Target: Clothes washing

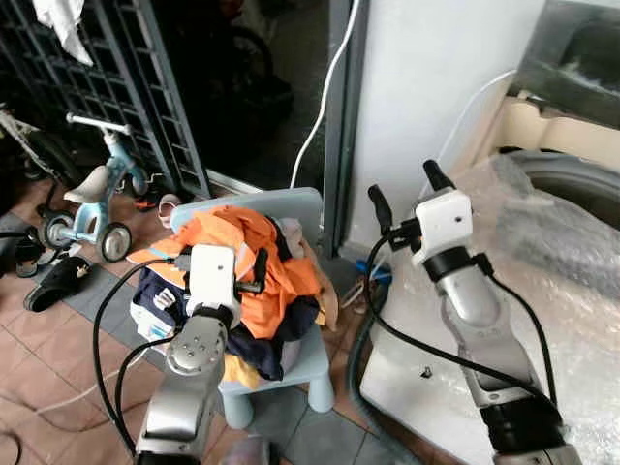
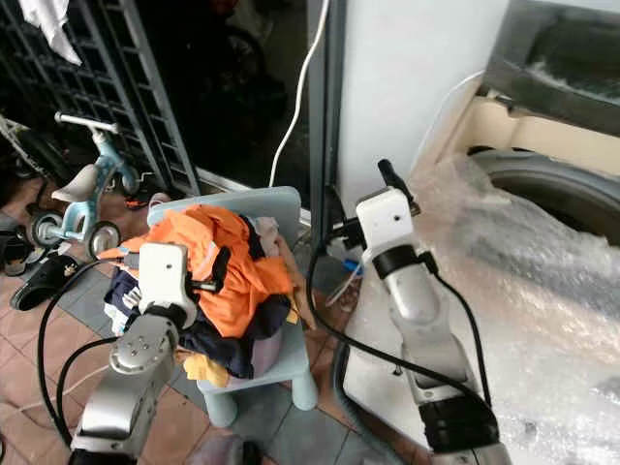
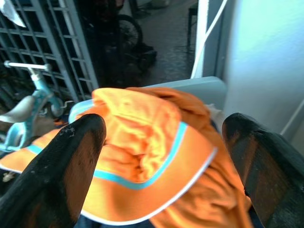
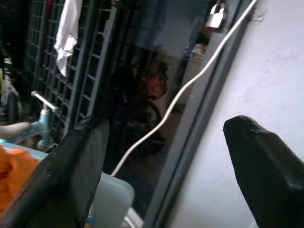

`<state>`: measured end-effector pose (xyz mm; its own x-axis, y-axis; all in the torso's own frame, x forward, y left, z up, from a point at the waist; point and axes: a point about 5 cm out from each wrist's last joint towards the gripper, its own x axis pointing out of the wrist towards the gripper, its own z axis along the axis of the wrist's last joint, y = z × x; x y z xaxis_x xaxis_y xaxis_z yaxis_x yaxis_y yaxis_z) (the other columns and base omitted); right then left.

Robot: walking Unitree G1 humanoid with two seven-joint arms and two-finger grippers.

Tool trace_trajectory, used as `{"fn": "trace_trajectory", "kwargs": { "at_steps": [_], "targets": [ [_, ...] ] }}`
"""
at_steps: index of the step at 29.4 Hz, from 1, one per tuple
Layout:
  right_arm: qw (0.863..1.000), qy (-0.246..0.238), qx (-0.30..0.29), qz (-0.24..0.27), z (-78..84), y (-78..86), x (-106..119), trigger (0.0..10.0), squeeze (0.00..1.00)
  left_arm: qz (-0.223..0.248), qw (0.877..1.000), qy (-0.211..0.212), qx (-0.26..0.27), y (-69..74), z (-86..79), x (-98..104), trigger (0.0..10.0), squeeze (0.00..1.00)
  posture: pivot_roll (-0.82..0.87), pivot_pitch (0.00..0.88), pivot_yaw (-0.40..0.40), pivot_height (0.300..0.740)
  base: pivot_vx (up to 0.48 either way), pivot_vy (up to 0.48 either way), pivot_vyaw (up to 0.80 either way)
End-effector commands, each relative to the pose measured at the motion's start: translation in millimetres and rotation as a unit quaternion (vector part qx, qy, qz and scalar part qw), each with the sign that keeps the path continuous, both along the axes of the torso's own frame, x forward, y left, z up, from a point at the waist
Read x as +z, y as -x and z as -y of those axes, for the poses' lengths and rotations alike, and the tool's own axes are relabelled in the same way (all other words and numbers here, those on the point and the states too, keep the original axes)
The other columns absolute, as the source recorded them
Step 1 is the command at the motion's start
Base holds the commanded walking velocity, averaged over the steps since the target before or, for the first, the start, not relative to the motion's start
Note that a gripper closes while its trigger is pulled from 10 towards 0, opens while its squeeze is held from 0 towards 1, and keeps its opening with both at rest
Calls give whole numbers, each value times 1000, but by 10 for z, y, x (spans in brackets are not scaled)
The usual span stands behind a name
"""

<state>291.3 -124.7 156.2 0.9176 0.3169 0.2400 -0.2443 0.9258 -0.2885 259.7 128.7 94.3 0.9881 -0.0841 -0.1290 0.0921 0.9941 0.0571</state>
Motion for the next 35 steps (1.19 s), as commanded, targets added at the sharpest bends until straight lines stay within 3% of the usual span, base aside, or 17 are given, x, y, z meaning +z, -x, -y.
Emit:
{"fn": "trace_trajectory", "kwargs": {
  "at_steps": [1, 7, 8, 13, 21, 26, 31, 35],
  "targets": [
    [999, -8, 14, -27, -50, 51, -75, 10000, 1000, 2, 1000, 5, -7, -18, 30, 26, 10000, 0, -67, 0, 57, 740, 0, 480, 800],
    [998, -14, 25, -63, -130, 123, -194, 10000, 1000, 2, 1000, 1, 0, -14, 23, 23, 10000, 0, -62, 0, 52, 740, 0, 480, 430],
    [996, -21, 29, -76, -136, 125, -222, 10000, 0, 0, 1000, -1, 3, -13, 17, 20, 10000, 0, -62, 0, 51, 740, 0, 259, 0],
    [985, -72, 28, -154, -121, 135, -399, 10000, 0, -3, 1000, 2, 10, -16, 0, 9, 10000, 0, -64, 0, 52, 740, 0, 52, 0],
    [981, -81, -2, -176, -96, 115, -438, 10000, 0, 13, 999, -22, 33, -8, -52, 43, 10000, 0, -60, 0, 51, 740, 0, 0, 0],
    [978, -94, -8, -188, -135, 49, -484, 10000, 0, 14, 994, -52, 96, -16, -304, 39, 10000, 0, -43, 0, 50, 740, 0, 0, 0],
    [970, -93, 44, -221, -184, 10, -540, 10000, 0, 5, 992, -70, 102, 32, -452, 12, 10000, 0, -17, 3, 56, 740, 0, 0, 0],
    [973, -50, 60, -215, -255, -157, -543, 10000, 0, -1, 993, -66, 99, 88, -484, -7, 10000, 0, 6, 13, 43, 740, 0, 0, 744]
  ]
}}
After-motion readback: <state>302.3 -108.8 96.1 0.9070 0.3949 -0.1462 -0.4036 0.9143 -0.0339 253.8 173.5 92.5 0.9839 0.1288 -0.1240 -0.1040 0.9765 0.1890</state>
